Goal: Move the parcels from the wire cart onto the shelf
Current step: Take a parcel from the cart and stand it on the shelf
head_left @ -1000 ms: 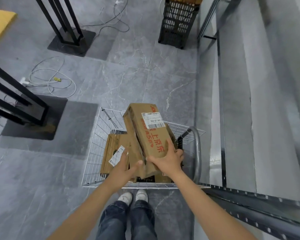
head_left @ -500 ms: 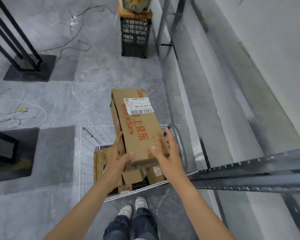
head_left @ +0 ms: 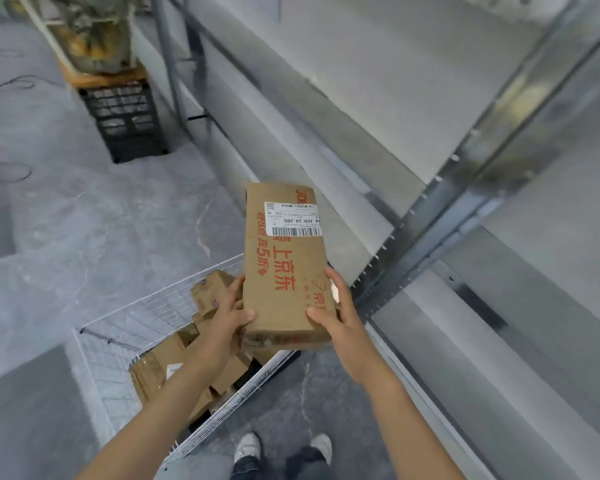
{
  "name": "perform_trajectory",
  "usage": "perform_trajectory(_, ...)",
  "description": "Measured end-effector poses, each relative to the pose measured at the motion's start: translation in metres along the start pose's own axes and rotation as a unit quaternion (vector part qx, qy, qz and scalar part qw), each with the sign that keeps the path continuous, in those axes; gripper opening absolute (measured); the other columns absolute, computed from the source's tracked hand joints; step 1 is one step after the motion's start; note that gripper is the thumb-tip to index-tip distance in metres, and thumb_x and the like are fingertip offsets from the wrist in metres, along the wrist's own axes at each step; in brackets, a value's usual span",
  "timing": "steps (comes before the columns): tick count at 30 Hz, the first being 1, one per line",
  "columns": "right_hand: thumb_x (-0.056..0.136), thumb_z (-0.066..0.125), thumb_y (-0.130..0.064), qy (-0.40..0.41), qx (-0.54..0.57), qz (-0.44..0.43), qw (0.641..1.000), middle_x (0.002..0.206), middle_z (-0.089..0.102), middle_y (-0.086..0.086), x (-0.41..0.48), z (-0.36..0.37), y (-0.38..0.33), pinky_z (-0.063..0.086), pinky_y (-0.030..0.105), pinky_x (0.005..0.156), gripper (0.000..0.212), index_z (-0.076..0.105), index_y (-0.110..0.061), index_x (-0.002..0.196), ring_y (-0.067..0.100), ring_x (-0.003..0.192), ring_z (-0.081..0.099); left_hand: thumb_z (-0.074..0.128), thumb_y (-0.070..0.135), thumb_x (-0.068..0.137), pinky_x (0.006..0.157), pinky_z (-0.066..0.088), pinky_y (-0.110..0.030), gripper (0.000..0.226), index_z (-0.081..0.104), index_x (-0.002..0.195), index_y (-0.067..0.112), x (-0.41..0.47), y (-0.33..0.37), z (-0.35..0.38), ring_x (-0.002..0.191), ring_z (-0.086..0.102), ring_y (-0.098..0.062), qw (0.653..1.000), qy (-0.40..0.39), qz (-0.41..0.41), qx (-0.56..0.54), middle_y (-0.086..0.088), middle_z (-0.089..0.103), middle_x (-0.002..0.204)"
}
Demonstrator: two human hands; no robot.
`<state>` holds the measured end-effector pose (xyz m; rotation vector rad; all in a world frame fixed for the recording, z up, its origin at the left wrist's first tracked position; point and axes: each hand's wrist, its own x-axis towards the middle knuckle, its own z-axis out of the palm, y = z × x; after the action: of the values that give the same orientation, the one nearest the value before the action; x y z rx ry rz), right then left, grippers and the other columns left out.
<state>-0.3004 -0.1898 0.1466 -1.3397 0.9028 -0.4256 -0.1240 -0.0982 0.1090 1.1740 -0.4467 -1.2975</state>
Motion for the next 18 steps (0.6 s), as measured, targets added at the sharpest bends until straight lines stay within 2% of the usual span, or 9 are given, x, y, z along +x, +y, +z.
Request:
perform_trajectory(4,0.093,0.061,-0.025,0.064,0.000,0.002,0.998,0.119,0.061,-0.026,-0.049,-0.032,0.002,0.047,0.038,0.103,0.064,0.032,-0.075,0.118,0.001,0.114,0.058,0.068,0.034,0.046,0.082,0.054,-0.049,0.101,0.035,0.140,0.025,-0.008,-0.017,0.041,0.106,0.063,-0.031,0.998,-0.050,-0.028,0.005,-0.011,0.058,0.128)
perform_trajectory(6,0.092,0.062,-0.028,0.091,0.009,0.006,0.996,0.126,0.057,-0.024,-0.075,-0.046,0.006,0.046,0.037,0.104,0.065,0.029,-0.074,0.123,0.000,0.117,0.056,0.067,0.035,0.044,0.081,0.053,-0.048,0.099,0.037,0.137,0.023,-0.015,-0.026,0.064,0.106,0.062,-0.031,0.996,-0.080,-0.031,0.010,-0.010,0.058,0.127)
perform_trajectory(9,0.093,0.060,-0.032,0.134,0.017,0.002,0.991,0.136,0.050,-0.022,-0.119,-0.067,0.015,0.044,0.031,0.105,0.062,0.026,-0.076,0.122,-0.001,0.122,0.051,0.064,0.024,0.050,0.074,0.056,-0.039,0.078,0.046,0.125,0.025,-0.024,-0.043,0.103,0.093,0.067,-0.019,0.993,-0.113,-0.038,0.005,-0.005,0.062,0.117)
perform_trajectory(11,0.094,0.058,-0.034,0.163,0.026,-0.003,0.986,0.136,0.047,-0.026,-0.151,-0.082,0.024,0.044,0.025,0.101,0.059,0.027,-0.077,0.120,-0.006,0.121,0.050,0.059,0.019,0.057,0.073,0.056,-0.036,0.065,0.048,0.120,0.025,-0.034,-0.056,0.128,0.090,0.067,-0.017,0.989,-0.137,-0.047,0.013,-0.008,0.061,0.117)
perform_trajectory(12,0.095,0.057,-0.034,0.179,0.033,-0.004,0.983,0.136,0.047,-0.027,-0.166,-0.089,0.030,0.045,0.023,0.100,0.058,0.028,-0.076,0.121,-0.008,0.119,0.051,0.065,0.023,0.056,0.077,0.055,-0.038,0.066,0.049,0.120,0.026,-0.040,-0.062,0.141,0.094,0.066,-0.019,0.986,-0.160,-0.049,0.016,-0.010,0.060,0.120)
perform_trajectory(14,0.095,0.057,-0.034,0.213,0.041,-0.006,0.976,0.134,0.048,-0.027,-0.208,-0.107,0.042,0.046,0.025,0.100,0.056,0.030,-0.076,0.120,-0.006,0.118,0.052,0.084,0.043,0.041,0.089,0.049,-0.046,0.091,0.047,0.123,0.028,-0.058,-0.081,0.173,0.108,0.061,-0.026,0.977,-0.199,-0.060,0.037,-0.008,0.058,0.127)
perform_trajectory(15,0.094,0.057,-0.035,0.220,0.041,-0.009,0.975,0.133,0.048,-0.027,-0.218,-0.110,0.044,0.046,0.025,0.099,0.056,0.030,-0.078,0.118,-0.005,0.119,0.052,0.086,0.051,0.034,0.091,0.048,-0.048,0.102,0.046,0.125,0.028,-0.063,-0.085,0.178,0.112,0.058,-0.028,0.976,-0.203,-0.061,0.045,-0.008,0.057,0.129)
perform_trajectory(18,0.094,0.058,-0.033,0.267,0.040,-0.002,0.963,0.132,0.049,-0.024,-0.283,-0.133,0.059,0.049,0.016,0.087,0.056,0.030,-0.075,0.118,-0.003,0.118,0.052,0.085,0.060,0.027,0.080,0.057,-0.037,0.116,0.042,0.128,0.024,-0.100,-0.117,0.223,0.109,0.059,-0.026,0.967,-0.235,-0.072,0.073,-0.007,0.057,0.126)
